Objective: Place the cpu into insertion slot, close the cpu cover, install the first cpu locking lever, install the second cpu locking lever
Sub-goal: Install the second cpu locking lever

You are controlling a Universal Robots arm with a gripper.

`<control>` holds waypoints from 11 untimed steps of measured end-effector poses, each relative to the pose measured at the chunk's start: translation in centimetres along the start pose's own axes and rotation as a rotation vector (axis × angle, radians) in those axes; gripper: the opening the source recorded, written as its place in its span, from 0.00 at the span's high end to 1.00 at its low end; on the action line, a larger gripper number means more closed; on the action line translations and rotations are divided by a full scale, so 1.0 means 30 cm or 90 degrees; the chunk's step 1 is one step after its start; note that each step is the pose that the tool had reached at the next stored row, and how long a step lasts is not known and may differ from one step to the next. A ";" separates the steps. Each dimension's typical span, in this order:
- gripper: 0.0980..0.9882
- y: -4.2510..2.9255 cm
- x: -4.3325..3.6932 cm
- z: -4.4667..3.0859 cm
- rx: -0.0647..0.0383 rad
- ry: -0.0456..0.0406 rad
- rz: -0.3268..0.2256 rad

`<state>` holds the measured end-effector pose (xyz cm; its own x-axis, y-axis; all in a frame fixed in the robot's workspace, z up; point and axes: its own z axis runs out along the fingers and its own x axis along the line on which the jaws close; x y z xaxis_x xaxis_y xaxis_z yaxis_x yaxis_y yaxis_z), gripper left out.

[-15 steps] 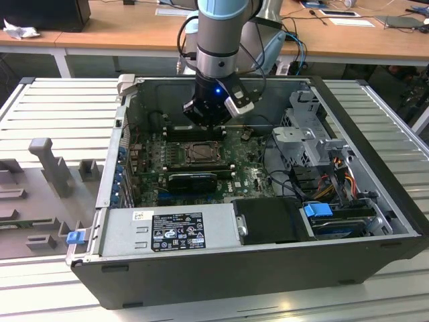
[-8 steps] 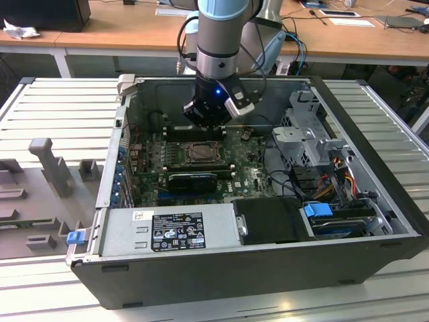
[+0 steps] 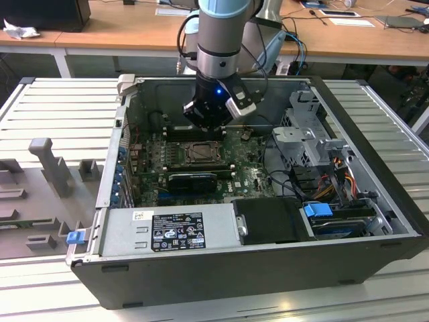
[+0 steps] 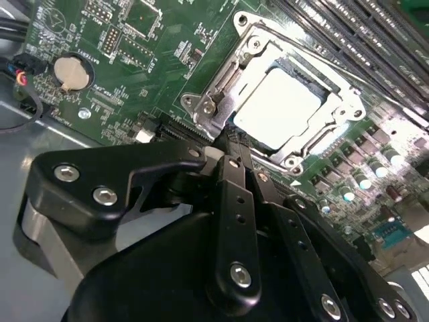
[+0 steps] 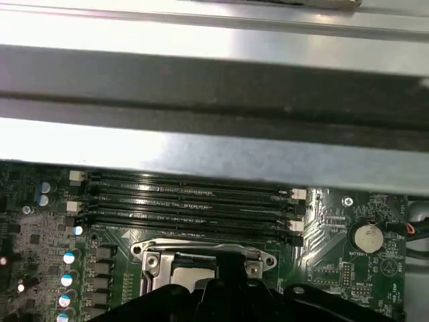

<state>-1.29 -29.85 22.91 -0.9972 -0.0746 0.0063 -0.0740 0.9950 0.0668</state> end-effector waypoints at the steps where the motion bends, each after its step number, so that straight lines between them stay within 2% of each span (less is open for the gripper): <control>1: 0.99 0.001 0.000 -0.011 0.000 0.0000 0.000; 2: 0.99 0.003 0.000 -0.053 0.000 0.0000 0.000; 3: 0.99 -0.003 0.001 -0.059 0.000 -0.0001 0.000; 8: 0.99 -0.068 0.008 -0.064 0.000 0.0000 0.000; 9: 0.99 -0.093 0.010 -0.066 0.000 0.0000 0.000; 11: 0.99 -0.122 0.013 -0.067 0.000 0.0000 0.000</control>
<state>-1.38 -33.65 24.68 -0.9972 -0.0744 0.0063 -0.0739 0.9950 0.0670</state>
